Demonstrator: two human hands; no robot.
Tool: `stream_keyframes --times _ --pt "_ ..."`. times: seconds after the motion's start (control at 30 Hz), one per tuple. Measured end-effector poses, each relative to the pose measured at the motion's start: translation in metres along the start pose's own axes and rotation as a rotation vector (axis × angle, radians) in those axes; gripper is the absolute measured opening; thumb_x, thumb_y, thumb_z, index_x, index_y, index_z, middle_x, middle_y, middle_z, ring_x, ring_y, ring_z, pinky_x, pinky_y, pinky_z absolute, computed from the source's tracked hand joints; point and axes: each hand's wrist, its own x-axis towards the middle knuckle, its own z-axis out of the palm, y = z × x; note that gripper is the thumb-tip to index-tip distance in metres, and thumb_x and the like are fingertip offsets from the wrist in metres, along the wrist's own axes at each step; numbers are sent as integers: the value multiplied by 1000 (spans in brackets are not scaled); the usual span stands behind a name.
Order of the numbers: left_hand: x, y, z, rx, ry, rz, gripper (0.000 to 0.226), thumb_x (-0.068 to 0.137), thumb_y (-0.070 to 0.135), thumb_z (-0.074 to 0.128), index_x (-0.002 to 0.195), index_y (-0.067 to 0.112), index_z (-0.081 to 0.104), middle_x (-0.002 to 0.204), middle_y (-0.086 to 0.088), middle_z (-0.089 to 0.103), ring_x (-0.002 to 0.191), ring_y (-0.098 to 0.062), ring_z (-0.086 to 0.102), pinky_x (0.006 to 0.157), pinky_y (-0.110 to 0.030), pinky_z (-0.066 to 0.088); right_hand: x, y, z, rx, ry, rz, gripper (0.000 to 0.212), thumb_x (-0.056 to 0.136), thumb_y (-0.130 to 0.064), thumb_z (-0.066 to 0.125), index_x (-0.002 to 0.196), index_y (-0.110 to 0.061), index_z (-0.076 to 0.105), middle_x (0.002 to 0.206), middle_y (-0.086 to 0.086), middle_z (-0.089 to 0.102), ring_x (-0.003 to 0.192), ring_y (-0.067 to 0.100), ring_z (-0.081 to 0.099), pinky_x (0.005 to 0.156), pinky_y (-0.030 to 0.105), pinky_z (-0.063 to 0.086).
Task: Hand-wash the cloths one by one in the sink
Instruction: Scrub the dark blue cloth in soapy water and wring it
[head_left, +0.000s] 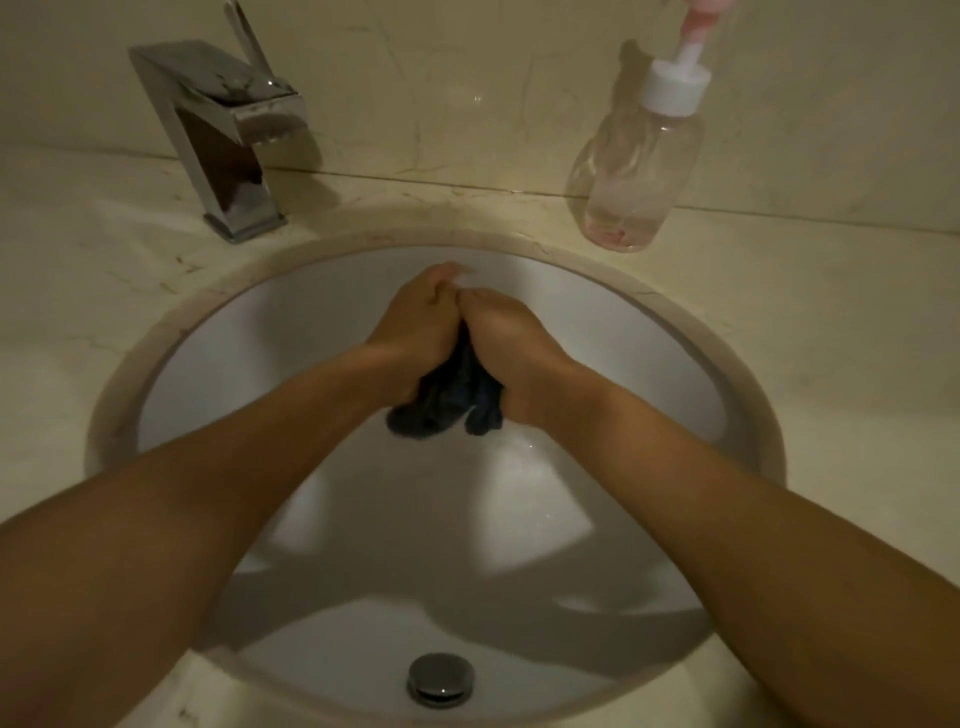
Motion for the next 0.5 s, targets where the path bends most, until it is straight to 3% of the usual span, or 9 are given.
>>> stream_keyframes --times 0.03,0.07,0.13,0.2,0.27,0.33,0.4,0.43,0.5 --pt "7 -8 -4 147 -38 -3 39 108 19 32 143 15 49 146 -9 50 124 -26 53 108 -38 43 2 0 -4 -193 2 -47 27 103 -26 40 108 -10 62 108 10 70 112 30 68 79 14 51" --pt "11 -17 -6 356 -75 -5 36 107 21 34 137 8 51 143 -16 52 122 -31 54 105 -41 43 3 -1 -12 -410 -2 -90 28 107 -26 41 119 -10 61 117 9 66 119 31 63 85 17 49" --pt "15 -31 -8 788 -118 -19 41 105 27 43 140 6 45 142 -22 49 124 -40 51 102 -46 43 5 1 -38 -914 28 -165 49 105 -34 50 149 -14 43 144 14 50 134 36 48 102 37 42" --pt "13 -36 -12 1086 -58 -10 50 97 27 58 144 16 43 145 -20 41 129 -42 44 104 -57 38 -2 4 -52 -1278 86 -193 63 100 -37 59 154 -21 32 149 14 37 139 41 35 104 51 40" --pt "10 -30 -14 1126 -1 134 33 91 19 64 123 22 59 132 -15 46 119 -40 49 97 -55 43 -1 8 -53 -1317 -127 -223 58 98 -42 63 149 -22 44 140 10 46 136 37 43 101 44 44" --pt "11 -32 -10 1052 -158 230 13 94 27 59 101 19 66 111 -10 60 101 -34 60 85 -46 52 5 21 -53 -1363 -335 -161 60 95 -60 59 146 -28 52 144 4 50 137 31 44 103 38 41" --pt "10 -43 -6 1130 -381 106 37 98 50 49 116 22 66 120 -8 62 107 -30 60 93 -45 52 9 30 -58 -1511 -216 -151 65 94 -68 52 150 -35 47 161 3 31 148 31 25 115 49 34" --pt "11 -48 -5 1224 -405 51 50 97 59 44 133 27 58 137 -7 53 122 -30 53 104 -46 45 12 34 -58 -1570 -116 -176 62 98 -61 51 153 -34 42 163 4 26 150 31 19 116 53 32" --pt "13 -55 -6 1386 -370 14 67 97 64 41 155 33 28 157 -3 28 144 -29 31 118 -54 24 14 38 -50 -1571 -8 -172 55 103 -41 51 154 -26 37 159 9 33 147 34 26 112 56 32"
